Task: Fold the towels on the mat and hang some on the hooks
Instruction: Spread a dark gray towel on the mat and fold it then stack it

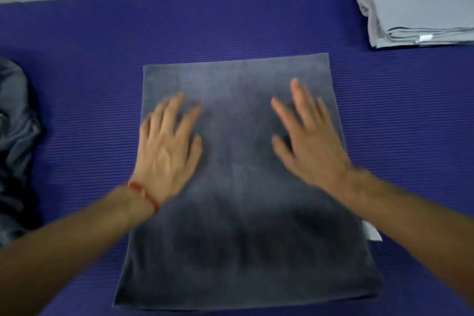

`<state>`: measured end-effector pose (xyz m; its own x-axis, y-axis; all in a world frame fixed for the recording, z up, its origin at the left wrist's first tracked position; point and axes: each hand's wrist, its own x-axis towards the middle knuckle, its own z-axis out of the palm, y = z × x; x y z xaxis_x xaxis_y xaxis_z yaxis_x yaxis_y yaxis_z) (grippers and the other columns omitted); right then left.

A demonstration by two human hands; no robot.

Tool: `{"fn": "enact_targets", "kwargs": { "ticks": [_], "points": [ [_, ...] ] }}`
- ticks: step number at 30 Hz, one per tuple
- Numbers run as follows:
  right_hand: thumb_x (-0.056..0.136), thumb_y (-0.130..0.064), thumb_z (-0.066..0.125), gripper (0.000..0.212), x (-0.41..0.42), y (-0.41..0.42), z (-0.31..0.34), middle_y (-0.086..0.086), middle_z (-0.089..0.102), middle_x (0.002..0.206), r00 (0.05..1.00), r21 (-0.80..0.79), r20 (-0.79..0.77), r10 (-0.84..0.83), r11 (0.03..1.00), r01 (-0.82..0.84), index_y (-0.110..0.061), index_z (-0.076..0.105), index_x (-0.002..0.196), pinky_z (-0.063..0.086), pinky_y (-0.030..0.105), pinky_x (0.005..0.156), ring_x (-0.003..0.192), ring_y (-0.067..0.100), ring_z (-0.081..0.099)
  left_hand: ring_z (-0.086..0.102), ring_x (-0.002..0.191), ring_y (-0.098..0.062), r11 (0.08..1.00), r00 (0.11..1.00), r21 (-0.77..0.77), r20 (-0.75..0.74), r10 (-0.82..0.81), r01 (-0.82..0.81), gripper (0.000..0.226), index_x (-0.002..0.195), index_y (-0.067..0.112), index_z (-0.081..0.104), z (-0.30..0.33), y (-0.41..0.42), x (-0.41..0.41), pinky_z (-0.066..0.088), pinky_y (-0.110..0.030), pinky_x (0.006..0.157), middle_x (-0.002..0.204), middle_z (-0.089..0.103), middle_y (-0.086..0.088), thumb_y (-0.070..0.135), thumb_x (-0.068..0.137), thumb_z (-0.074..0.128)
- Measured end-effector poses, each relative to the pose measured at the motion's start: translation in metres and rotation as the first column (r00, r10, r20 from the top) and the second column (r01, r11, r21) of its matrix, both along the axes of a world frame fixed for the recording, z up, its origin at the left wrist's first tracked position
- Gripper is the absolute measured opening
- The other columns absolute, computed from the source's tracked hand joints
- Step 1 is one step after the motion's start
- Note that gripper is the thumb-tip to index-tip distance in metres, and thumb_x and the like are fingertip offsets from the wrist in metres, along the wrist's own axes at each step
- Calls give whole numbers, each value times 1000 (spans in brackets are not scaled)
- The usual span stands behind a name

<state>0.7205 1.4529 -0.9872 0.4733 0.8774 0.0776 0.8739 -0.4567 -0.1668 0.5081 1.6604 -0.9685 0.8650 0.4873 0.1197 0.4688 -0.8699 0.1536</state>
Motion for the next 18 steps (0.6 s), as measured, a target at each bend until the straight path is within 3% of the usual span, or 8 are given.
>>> {"fn": "enact_targets", "kwargs": {
  "ticks": [2, 4, 7, 9, 11, 15, 18],
  "points": [
    [97, -48, 42, 74, -51, -46, -6, 18, -4, 170, 993, -126, -34, 112, 985, -116, -17, 24, 162, 13, 60, 124, 157, 36, -1, 20, 151, -39, 998, 996, -53, -78, -33, 29, 59, 155, 23, 38, -8, -54, -49, 25, -61, 117, 165, 22, -12, 39, 98, 41],
    [99, -51, 40, 73, -81, -90, -13, 12, 0, 171, 985, -216, -42, 166, 961, -171, -22, 19, 163, 14, 60, 123, 158, 33, 0, 15, 153, -38, 996, 977, -68, -200, -68, 55, 62, 157, 24, 34, -22, -87, -93, 22, -65, 117, 167, 18, -11, 43, 98, 36],
    [101, -55, 31, 70, -80, -140, -19, 11, 7, 171, 999, -266, 9, 41, 963, -37, -24, 17, 163, 20, 59, 122, 158, 29, 6, 11, 154, -39, 990, 925, -57, -353, -143, 131, 63, 158, 22, 29, -36, -90, -127, 22, -66, 117, 168, 14, -11, 49, 102, 26],
    [102, -56, 24, 71, -78, -155, -14, 8, 4, 171, 988, -297, 31, -148, 943, 151, -24, 13, 164, 16, 61, 123, 158, 26, 4, 7, 155, -38, 990, 918, -83, -371, -139, 117, 64, 160, 22, 24, -34, -83, -131, 19, -64, 119, 168, 13, -9, 51, 102, 24],
    [102, -53, 23, 70, -86, -155, -12, 8, 4, 171, 971, -302, 76, -225, 923, 237, -21, 13, 164, 12, 63, 123, 158, 27, 2, 7, 155, -37, 992, 921, -62, -369, -129, 114, 65, 160, 23, 21, -32, -85, -133, 17, -65, 119, 169, 13, -7, 51, 102, 24],
    [104, -51, 26, 69, -110, -156, -9, 11, 3, 171, 999, -297, 35, 14, 955, -3, -18, 14, 163, 16, 57, 124, 158, 27, 2, 9, 155, -36, 987, 918, -42, -363, -162, 157, 64, 160, 23, 22, -32, -99, -162, 17, -67, 118, 169, 12, -9, 51, 102, 23],
    [104, -56, 23, 74, -110, -176, -14, 11, 4, 171, 996, -307, 28, -82, 948, 87, -15, 10, 164, 18, 53, 125, 158, 26, 3, 9, 155, -37, 993, 923, -58, -367, -113, 98, 67, 160, 19, 23, -33, -96, -184, 20, -65, 118, 168, 10, -13, 52, 101, 24]
  ]
}}
